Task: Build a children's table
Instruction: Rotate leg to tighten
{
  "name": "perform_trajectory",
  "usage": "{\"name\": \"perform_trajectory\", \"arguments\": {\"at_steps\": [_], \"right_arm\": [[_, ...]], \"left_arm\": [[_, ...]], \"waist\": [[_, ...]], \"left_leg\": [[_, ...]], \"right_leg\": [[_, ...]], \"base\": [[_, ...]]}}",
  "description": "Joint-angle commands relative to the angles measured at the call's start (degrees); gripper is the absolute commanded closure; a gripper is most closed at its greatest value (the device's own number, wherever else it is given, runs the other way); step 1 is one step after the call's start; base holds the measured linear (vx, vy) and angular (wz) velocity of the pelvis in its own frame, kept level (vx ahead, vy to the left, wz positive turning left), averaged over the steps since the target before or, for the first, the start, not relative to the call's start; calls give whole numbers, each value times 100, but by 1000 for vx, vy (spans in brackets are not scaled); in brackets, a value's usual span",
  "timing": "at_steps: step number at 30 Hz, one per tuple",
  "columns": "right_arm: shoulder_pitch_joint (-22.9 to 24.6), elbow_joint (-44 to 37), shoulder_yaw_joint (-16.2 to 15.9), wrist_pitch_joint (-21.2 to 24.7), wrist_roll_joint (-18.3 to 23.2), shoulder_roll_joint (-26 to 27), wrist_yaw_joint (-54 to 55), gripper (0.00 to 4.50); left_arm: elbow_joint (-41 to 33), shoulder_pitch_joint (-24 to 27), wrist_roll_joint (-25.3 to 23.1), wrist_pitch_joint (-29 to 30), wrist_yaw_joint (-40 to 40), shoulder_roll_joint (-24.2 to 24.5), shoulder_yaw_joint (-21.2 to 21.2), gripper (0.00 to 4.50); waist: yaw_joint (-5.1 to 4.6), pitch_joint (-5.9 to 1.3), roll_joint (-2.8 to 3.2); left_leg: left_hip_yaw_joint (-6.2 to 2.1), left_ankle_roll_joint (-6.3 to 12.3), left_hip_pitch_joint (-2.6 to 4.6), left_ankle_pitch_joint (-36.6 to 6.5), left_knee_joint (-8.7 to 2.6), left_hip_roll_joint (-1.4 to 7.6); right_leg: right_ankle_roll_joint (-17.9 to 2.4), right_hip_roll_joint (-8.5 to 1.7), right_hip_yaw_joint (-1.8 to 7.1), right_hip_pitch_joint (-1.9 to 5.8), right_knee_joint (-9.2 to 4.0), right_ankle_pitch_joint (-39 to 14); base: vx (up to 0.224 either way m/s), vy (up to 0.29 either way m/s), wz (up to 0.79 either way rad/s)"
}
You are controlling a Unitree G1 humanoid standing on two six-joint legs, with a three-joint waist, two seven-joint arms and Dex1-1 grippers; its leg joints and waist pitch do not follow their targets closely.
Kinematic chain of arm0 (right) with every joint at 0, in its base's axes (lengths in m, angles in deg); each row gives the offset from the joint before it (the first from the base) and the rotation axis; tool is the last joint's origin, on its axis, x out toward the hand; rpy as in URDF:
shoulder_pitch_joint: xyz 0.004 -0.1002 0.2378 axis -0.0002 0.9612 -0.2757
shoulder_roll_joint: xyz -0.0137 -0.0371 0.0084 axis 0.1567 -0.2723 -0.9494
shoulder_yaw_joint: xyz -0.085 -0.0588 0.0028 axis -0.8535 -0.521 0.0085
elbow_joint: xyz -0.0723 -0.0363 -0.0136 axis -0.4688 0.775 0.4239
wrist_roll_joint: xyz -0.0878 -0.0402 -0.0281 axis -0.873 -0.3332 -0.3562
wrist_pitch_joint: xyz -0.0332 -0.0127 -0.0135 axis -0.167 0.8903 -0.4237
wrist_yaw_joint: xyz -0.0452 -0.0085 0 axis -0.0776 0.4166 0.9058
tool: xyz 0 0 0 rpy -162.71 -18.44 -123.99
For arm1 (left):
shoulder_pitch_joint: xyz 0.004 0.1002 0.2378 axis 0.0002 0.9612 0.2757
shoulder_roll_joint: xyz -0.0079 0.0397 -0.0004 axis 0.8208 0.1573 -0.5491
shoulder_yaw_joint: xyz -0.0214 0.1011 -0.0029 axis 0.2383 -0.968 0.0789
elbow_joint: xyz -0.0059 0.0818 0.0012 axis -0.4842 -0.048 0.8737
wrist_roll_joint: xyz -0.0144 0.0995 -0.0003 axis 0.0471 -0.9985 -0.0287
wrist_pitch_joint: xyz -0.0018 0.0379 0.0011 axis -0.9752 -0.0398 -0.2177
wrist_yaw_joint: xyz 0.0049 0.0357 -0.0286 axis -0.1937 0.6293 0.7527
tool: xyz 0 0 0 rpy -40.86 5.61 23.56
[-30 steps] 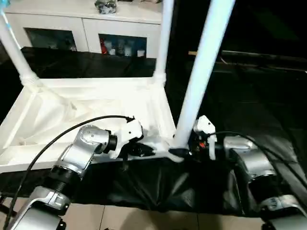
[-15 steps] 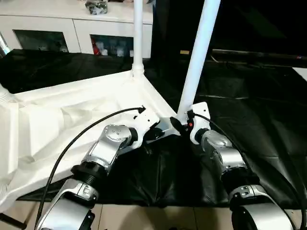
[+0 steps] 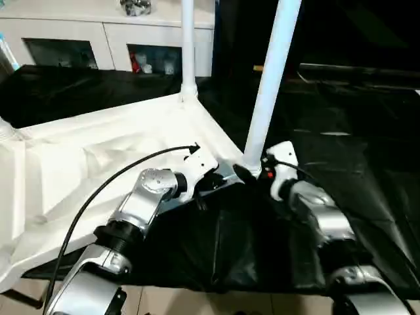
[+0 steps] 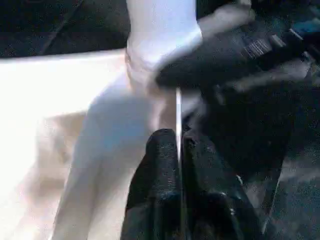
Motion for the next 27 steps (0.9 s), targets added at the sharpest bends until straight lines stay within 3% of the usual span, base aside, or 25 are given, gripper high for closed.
{"name": "perform_trajectory", "arguments": {"at_steps": [1,6,9,13,14,17,24,27], "right_arm": [[37,-252,-137,38,97,-32,-243,43],[120,-448,-114,121,133,-146,-376,43],[107,-473,-88,150,143,-198,-392,43],[93,-472,-67,176,173,-258,-402,43],[91,-469,-62,181,178,-271,-412,43],[92,-457,-70,182,172,-319,-449,43],[43,-358,-111,155,137,-405,-497,43],[37,-340,-123,139,125,-432,-495,43]], "left_arm": [[-50,-182,-63,-49,90,-23,-51,385],[-1,-193,-133,144,125,51,-51,385],[-62,-169,-120,144,-31,160,-74,385],[-320,-78,56,154,-408,295,-76,385],[-428,-35,168,185,-562,333,-49,358],[-767,128,344,279,-953,536,-44,338],[-697,201,439,241,-1053,512,-28,323],[-465,118,235,93,-892,503,-136,323]], "waist": [[20,-431,-4],[14,-434,0],[14,-440,28],[8,-442,21],[5,-442,-10],[15,-442,0],[10,-434,-14],[10,-435,-19]], "left_leg": [[87,474,-38,-1118,-331,-32],[86,446,-37,-1129,-323,-39],[78,448,-34,-1070,-327,-31],[82,429,-29,-1048,-328,-24],[91,438,-31,-1045,-321,-32],[87,443,-33,-987,-324,-17],[93,412,-28,-1021,-323,-26],[93,416,-30,-1053,-322,-27]], "right_leg": [[-982,-209,211,447,-368,-1751],[-931,-203,210,445,-380,-1867],[-989,-200,210,444,-358,-1720],[-1100,-204,220,445,-334,-1551],[-1103,-204,220,449,-336,-1554],[-1145,-216,225,445,-313,-1535],[-1025,-204,225,435,-338,-1733],[-1015,-199,226,436,-332,-1684]], "base": [[0,0,0],[0,0,0],[0,0,0],[0,0,0],[0,0,0],[0,0,0],[0,0,0],[0,0,0]]}}
